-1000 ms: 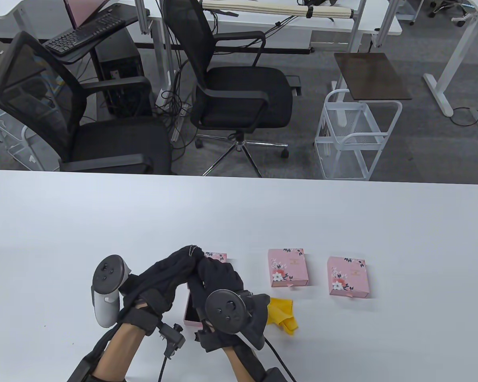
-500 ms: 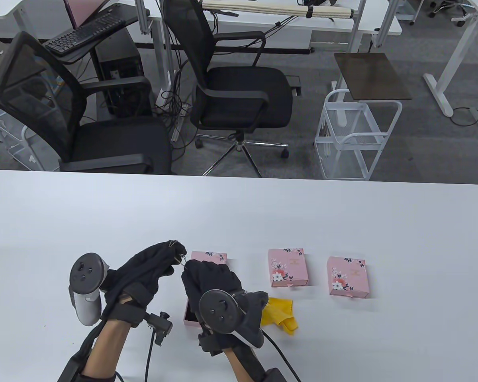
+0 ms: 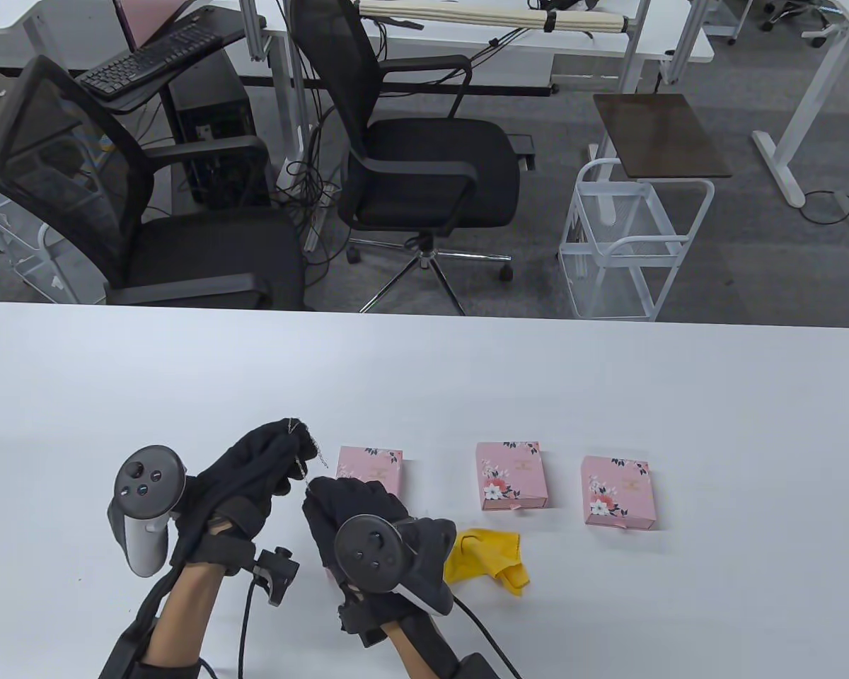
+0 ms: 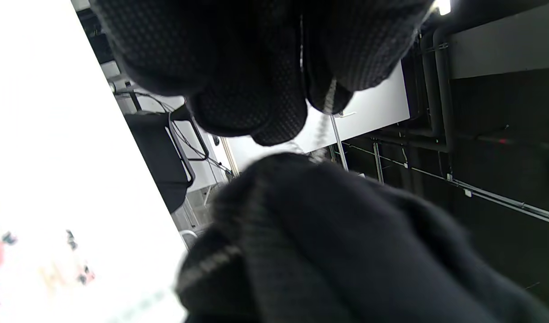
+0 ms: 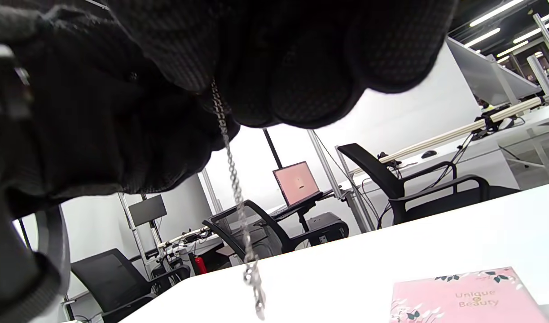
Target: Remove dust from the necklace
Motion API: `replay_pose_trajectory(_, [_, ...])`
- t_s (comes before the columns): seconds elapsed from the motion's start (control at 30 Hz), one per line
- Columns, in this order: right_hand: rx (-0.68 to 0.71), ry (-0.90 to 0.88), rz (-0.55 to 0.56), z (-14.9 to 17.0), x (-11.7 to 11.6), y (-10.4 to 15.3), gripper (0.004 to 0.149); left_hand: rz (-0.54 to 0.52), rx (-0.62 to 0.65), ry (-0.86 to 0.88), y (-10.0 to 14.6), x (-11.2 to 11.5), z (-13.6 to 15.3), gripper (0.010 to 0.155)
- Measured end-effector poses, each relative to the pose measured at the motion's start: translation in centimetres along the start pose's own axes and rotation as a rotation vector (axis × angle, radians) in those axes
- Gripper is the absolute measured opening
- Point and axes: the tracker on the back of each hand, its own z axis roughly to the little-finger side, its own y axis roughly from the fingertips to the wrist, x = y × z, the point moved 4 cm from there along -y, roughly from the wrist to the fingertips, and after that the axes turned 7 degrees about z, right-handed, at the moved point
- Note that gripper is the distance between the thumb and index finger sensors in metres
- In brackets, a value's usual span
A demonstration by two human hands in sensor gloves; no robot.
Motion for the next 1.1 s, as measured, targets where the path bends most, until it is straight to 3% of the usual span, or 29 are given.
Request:
replay_pose_trajectory(0.43, [0.009,0.047,-0.072,-0.1,-2.2,0.2,0.034,0.000,0.023,0.256,-0.2,-1.0,1.1,0.040])
replay_pose_trajectory(0.73, [0.008,0.038,-0.101,-0.1,-3.0,0.3,0.034,0.003,0.129,0.254,-0.2,-1.3,0.1,0.040])
replay_pose_trajectory(1.1, [0.019,0.040,-0.113,-0.3,-3.0,0.3,0.034,-0.109,0.104,0.258,0.4,-2.4,0.5,0.041])
